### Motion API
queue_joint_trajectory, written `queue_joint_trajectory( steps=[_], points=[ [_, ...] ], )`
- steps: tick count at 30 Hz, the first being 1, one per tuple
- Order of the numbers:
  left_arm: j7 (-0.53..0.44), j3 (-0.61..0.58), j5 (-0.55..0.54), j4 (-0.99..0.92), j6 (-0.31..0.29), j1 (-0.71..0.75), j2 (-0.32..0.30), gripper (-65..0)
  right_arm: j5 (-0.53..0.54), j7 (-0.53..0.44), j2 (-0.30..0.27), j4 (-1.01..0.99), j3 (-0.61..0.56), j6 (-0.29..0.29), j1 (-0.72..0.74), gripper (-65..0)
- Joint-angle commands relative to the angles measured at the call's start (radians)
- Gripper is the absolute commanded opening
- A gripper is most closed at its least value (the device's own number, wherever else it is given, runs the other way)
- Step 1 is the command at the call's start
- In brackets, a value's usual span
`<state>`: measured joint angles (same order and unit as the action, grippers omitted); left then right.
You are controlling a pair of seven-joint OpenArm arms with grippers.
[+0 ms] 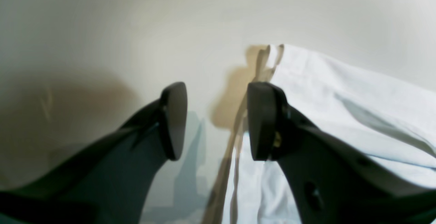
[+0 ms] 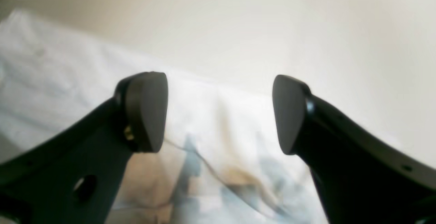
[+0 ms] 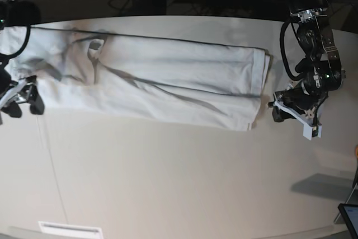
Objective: Fold the T-shirt properly
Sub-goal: 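Open the right gripper and lower it back onto the shirt end, then close the right gripper on the shirt end and hold it down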
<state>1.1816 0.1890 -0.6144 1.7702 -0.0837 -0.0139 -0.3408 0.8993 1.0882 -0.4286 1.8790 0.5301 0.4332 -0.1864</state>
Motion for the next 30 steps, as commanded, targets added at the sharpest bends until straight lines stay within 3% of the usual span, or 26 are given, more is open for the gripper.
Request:
queue_joint_trajectory(
  steps=[1,3,5,6,8,13,17,21,27,30],
  points=[
    [-0.019,0.005,-0.009,0.015,-0.006,-0.016,-0.016,-37.1,0.014,-0.007,-0.009,0.012,0.029,0.005,-0.023,-30.8],
    [-0.019,0.005,-0.009,0.015,-0.006,-0.016,-0.016,-37.1,0.014,-0.009,-0.003,0.004,0.051,0.005,-0.063,-44.0],
    [-0.019,0.005,-0.009,0.017,-0.006,-0.016,-0.013,-37.1,0.014,-0.01,0.023,-0.031,0.058,0.005,-0.086,-61.2],
    [-0.019,0.005,-0.009,0.021,-0.006,-0.016,-0.011,-37.1,0.013,-0.01,0.033,-0.055,0.06,0.005,-0.088,-65.0],
    [-0.019,0.005,-0.011,0.021,-0.006,-0.018,-0.01,-37.1,0.011,-0.016,0.037,-0.108,0.052,0.005,-0.091,-62.5],
    [-0.019,0.005,-0.011,0.023,-0.006,-0.018,-0.01,-37.1,0.011,-0.038,0.033,-0.197,0.057,0.005,-0.077,-65.0],
    [-0.019,0.005,-0.011,0.023,-0.006,-0.018,-0.014,-37.1,0.011,-0.133,0.015,-0.333,0.043,0.008,-0.074,-65.0],
    [-0.021,0.007,-0.014,0.026,-0.009,-0.018,-0.016,-37.1,0.011,-0.239,0.0,-0.483,-0.054,0.009,-0.048,-65.0],
    [-0.068,0.013,-0.017,0.155,-0.116,-0.005,0.021,-37.1,0.014,-0.305,-0.002,-0.554,-0.127,0.108,-0.046,-65.0],
    [-0.067,0.019,-0.017,0.214,-0.155,-0.021,0.069,-37.1,0.016,-0.305,-0.005,-0.49,-0.127,0.114,-0.054,-65.0]
  ],
)
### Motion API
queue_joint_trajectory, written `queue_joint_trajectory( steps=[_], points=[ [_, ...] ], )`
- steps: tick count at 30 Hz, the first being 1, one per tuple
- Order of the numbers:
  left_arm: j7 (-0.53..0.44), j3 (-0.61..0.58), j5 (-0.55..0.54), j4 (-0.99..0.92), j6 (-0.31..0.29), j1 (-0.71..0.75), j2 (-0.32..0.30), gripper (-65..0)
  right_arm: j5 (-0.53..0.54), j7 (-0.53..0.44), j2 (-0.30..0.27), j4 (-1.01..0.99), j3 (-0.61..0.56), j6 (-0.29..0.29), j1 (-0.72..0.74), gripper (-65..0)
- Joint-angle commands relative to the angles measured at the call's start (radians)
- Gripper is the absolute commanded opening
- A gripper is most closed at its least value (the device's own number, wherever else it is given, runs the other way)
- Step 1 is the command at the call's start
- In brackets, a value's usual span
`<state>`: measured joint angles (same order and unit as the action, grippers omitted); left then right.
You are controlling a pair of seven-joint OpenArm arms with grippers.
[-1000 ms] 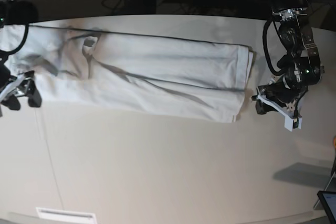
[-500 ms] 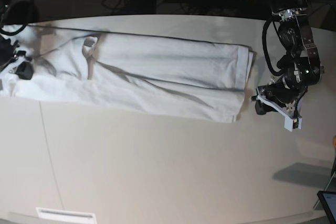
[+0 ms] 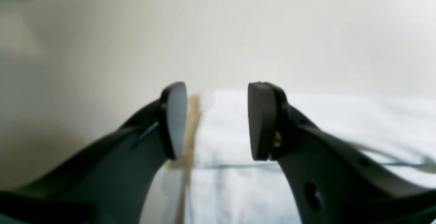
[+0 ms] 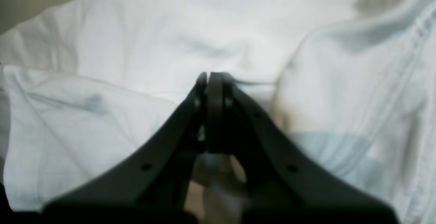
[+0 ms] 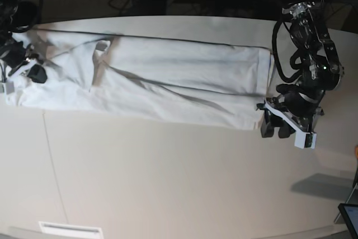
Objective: Fold the T-shirt properly
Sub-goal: 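Close the right gripper on the shirt end and hold it down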
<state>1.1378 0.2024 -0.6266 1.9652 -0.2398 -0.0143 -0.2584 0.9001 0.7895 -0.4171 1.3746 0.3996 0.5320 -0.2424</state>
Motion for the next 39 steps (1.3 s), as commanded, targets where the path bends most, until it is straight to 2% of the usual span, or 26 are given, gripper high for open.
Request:
queue_joint_trajectory(
  steps=[1,7,11,14,16,18,21,23,25,33,35,39],
  points=[
    [-0.018,0.004,-0.011,0.026,-0.005,-0.036,0.005,-37.1,0.015,-0.006,-0.016,0.045,0.005,0.015,-0.008,-65.0],
    [-0.017,-0.013,-0.151,-0.016,-0.005,-0.068,0.047,-37.1,0.017,-0.005,-0.009,0.222,0.091,0.02,-0.038,-65.0],
    [-0.017,-0.039,-0.164,-0.085,-0.005,-0.054,0.046,-37.1,0.017,-0.005,-0.016,0.297,0.094,0.023,-0.074,-65.0],
    [-0.018,-0.039,-0.163,-0.132,-0.005,-0.029,0.044,-37.1,0.017,0.041,-0.013,0.369,0.094,0.079,-0.105,-65.0],
    [-0.023,-0.039,-0.163,-0.16,-0.007,-0.011,0.043,-37.1,0.018,0.09,0.002,0.423,0.095,0.162,-0.116,-65.0],
    [-0.023,-0.045,-0.163,-0.172,-0.007,-0.008,0.04,-37.1,0.018,0.141,0.042,0.443,0.095,0.166,-0.114,-65.0],
    [-0.023,-0.045,-0.163,-0.171,-0.007,0.009,0.031,-37.1,0.018,0.189,0.105,0.426,0.095,0.166,-0.107,-65.0],
    [-0.023,-0.045,-0.163,-0.166,-0.007,0.014,0.029,-37.1,0.015,0.199,0.126,0.406,0.095,0.166,-0.093,-65.0],
    [-0.023,-0.04,-0.161,-0.166,-0.007,0.021,0.026,-37.1,0.012,0.204,0.129,0.372,0.095,0.166,-0.085,-65.0],
    [-0.026,-0.031,-0.161,-0.166,-0.005,0.027,-0.071,-36.3,0.007,0.198,0.125,0.262,0.089,0.166,-0.061,-65.0],
    [-0.026,-0.031,-0.161,-0.166,-0.002,0.027,-0.089,-36.1,-0.04,0.196,0.125,0.197,0.086,0.166,-0.044,-65.0],
    [-0.025,-0.033,-0.161,-0.168,-0.002,0.027,-0.104,-35.9,-0.204,0.195,0.134,0.111,0.086,0.166,0.005,-65.0]
  ],
)
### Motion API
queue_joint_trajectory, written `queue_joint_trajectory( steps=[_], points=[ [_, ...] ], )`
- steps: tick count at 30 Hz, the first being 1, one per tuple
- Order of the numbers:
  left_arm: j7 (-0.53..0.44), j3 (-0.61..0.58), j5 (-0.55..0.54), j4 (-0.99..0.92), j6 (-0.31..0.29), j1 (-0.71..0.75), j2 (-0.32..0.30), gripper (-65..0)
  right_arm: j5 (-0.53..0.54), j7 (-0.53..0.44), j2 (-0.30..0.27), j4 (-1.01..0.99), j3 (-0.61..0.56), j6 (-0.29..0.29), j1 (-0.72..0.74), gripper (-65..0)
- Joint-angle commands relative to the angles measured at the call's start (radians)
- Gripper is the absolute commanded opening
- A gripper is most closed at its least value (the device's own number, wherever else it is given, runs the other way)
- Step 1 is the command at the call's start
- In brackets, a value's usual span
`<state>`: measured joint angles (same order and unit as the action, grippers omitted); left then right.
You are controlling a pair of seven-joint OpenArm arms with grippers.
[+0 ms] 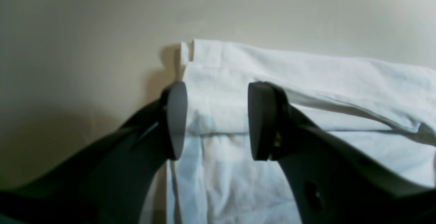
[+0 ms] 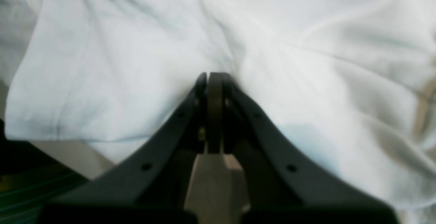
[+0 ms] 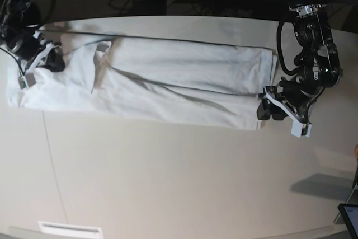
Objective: Fold the T-shirt properly
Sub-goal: 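Close the right gripper on the shirt end and hold it down, then move the left gripper onto the shirt's other end and grasp the fabric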
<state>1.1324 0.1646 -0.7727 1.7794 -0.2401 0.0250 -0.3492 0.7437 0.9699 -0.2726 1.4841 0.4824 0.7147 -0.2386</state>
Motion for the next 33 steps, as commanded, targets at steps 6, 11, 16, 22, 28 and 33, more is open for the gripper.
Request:
queue_joint_trajectory(
  steps=[6,11,16,22,28,33],
  points=[
    [-0.018,0.006,-0.018,-0.003,-0.003,0.019,-0.014,-20.2,-0.092,0.014,-0.009,-0.047,0.005,-0.017,0.017,-65.0],
    [-0.016,0.126,-0.032,-0.017,-0.041,0.088,-0.004,0.0,-0.092,0.014,-0.009,-0.047,0.005,-0.017,0.011,-65.0],
    [-0.005,0.286,-0.204,-0.143,-0.184,0.112,-0.032,0.0,-0.092,0.014,-0.009,-0.046,0.005,-0.017,0.009,-65.0],
    [0.022,0.238,-0.27,-0.283,-0.187,0.056,-0.047,0.0,-0.092,0.016,-0.009,-0.046,0.005,-0.017,0.012,-65.0],
    [0.025,0.178,-0.273,-0.425,-0.189,-0.015,-0.011,0.0,-0.092,0.016,-0.009,-0.046,0.005,-0.017,0.011,-65.0],
    [0.019,0.115,-0.273,-0.534,-0.189,-0.058,0.002,0.0,-0.092,0.016,-0.011,-0.046,0.005,-0.017,0.011,-65.0]
  ],
)
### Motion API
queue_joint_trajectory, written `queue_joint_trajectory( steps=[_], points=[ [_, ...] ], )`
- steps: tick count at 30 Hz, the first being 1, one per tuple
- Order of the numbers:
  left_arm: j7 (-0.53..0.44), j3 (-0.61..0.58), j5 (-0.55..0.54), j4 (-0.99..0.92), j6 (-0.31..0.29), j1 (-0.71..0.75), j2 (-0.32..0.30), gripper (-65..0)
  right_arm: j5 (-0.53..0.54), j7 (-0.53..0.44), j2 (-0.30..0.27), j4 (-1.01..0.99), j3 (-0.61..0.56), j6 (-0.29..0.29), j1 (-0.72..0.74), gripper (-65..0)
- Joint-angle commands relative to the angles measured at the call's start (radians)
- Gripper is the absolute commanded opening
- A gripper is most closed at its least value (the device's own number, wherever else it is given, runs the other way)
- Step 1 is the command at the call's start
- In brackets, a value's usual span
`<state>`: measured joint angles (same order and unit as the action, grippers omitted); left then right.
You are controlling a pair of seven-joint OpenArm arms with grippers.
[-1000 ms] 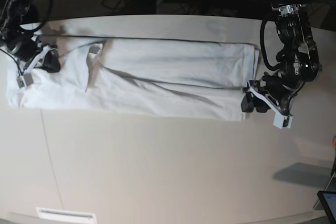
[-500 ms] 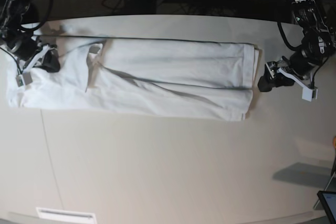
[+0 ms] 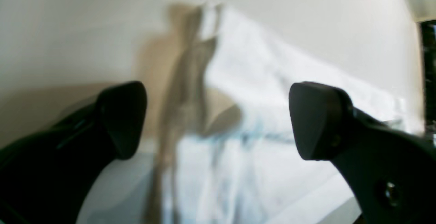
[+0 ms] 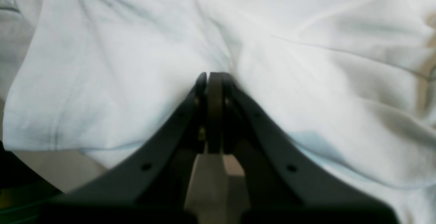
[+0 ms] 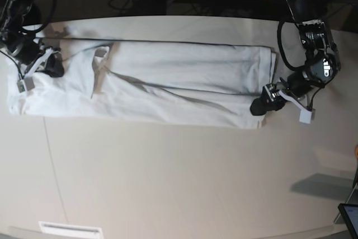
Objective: Fold the T-shirt properly
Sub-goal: 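Move the left gripper onto the shirt's other end and grasp the fabric, then drag the grasped shirt end with the left gripper toward the right gripper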
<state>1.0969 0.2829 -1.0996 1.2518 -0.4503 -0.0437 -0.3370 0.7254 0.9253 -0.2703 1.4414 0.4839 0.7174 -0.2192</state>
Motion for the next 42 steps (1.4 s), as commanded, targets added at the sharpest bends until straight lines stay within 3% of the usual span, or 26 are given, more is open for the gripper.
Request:
queue_joint_trajectory(
  steps=[1,6,13,15,18,20,26,31,36,42],
  points=[
    [0.055,-0.021,0.054,-0.011,0.021,-0.002,-0.007,0.0,-0.074,0.061,-0.013,-0.003,0.003,-0.019,-0.009,-65.0],
    [0.055,-0.135,0.054,0.016,0.021,-0.011,0.014,0.0,-0.074,0.065,-0.013,-0.003,0.003,-0.019,-0.004,-65.0],
    [0.055,-0.153,0.06,0.033,0.021,0.005,0.032,-0.2,-0.074,0.065,-0.016,-0.003,0.003,-0.019,-0.003,-65.0],
    [0.055,-0.153,0.06,0.033,0.021,0.006,0.032,-11.9,-0.074,0.064,-0.016,-0.003,0.003,-0.019,-0.003,-65.0],
    [0.055,-0.142,0.062,0.029,0.021,0.006,0.032,-40.8,-0.074,0.062,-0.016,-0.003,0.003,-0.019,-0.001,-65.0],
    [0.055,-0.142,0.062,0.03,0.021,0.006,0.032,-54.9,-0.074,0.062,-0.016,-0.003,0.003,-0.019,-0.001,-65.0],
    [0.058,-0.147,0.057,0.069,0.025,0.001,0.029,-58.1,-0.079,0.068,-0.014,-0.003,0.002,-0.019,0.01,-65.0],
    [0.094,-0.155,0.055,0.286,0.031,0.012,0.043,-65.0,-0.079,0.068,-0.014,-0.003,0.002,-0.019,0.01,-65.0],
    [0.183,-0.156,0.054,0.435,0.186,0.0,0.117,-65.0,-0.08,0.068,-0.014,-0.003,0.002,-0.019,0.01,-65.0],
    [0.271,-0.159,0.052,0.5,0.242,-0.015,0.267,-65.0,-0.08,0.068,-0.014,-0.004,0.002,-0.019,0.01,-65.0]
  ],
)
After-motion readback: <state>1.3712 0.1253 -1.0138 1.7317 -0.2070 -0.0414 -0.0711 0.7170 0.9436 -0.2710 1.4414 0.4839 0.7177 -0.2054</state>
